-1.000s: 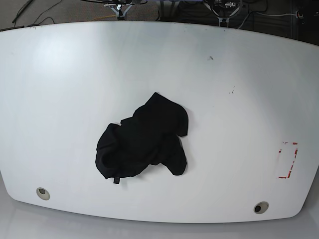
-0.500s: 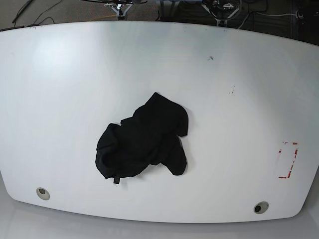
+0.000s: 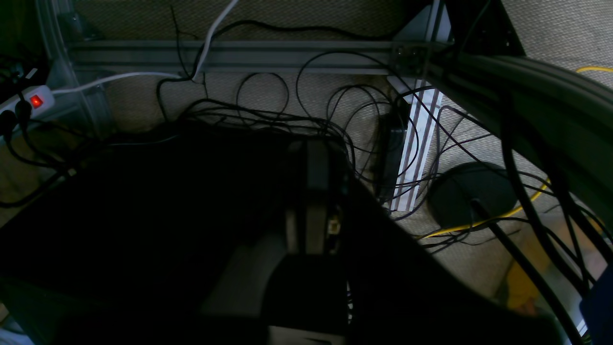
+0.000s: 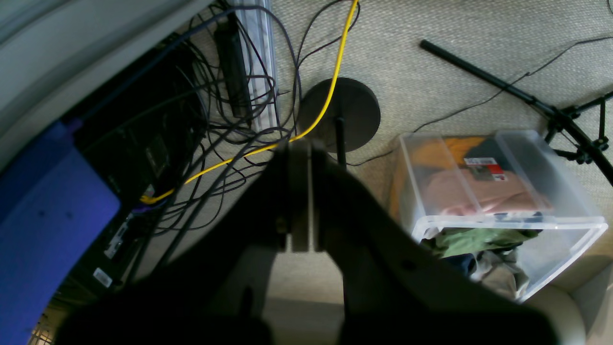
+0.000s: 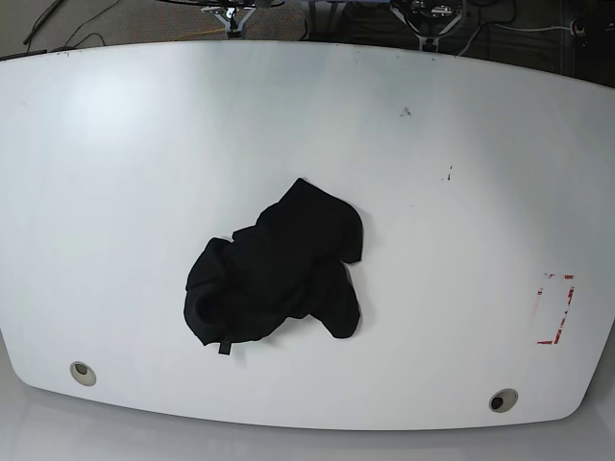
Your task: Layout the t-shirt on the table in an organized manner, then fold the t-shirt properly
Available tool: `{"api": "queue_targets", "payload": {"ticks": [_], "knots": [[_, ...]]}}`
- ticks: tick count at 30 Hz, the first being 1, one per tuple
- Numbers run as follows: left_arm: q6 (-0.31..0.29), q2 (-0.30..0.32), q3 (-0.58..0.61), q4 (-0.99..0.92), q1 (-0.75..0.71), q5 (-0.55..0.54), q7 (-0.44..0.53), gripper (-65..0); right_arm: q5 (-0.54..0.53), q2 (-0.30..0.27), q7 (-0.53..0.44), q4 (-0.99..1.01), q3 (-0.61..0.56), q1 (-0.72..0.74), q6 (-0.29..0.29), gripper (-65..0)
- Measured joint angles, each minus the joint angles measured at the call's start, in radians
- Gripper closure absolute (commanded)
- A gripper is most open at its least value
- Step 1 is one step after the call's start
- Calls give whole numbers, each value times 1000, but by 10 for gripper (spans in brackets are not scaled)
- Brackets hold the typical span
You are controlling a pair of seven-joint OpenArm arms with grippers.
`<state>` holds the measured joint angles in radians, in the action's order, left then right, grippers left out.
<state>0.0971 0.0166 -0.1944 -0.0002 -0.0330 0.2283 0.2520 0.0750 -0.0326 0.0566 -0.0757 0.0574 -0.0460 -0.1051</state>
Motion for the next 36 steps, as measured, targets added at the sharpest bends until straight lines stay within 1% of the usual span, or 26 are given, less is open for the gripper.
{"api": "queue_targets", "payload": {"ticks": [36], "knots": [[0,1,1,11,-13,0,3,0,0,-4,6,-8,-4,-6,0,-3]]}}
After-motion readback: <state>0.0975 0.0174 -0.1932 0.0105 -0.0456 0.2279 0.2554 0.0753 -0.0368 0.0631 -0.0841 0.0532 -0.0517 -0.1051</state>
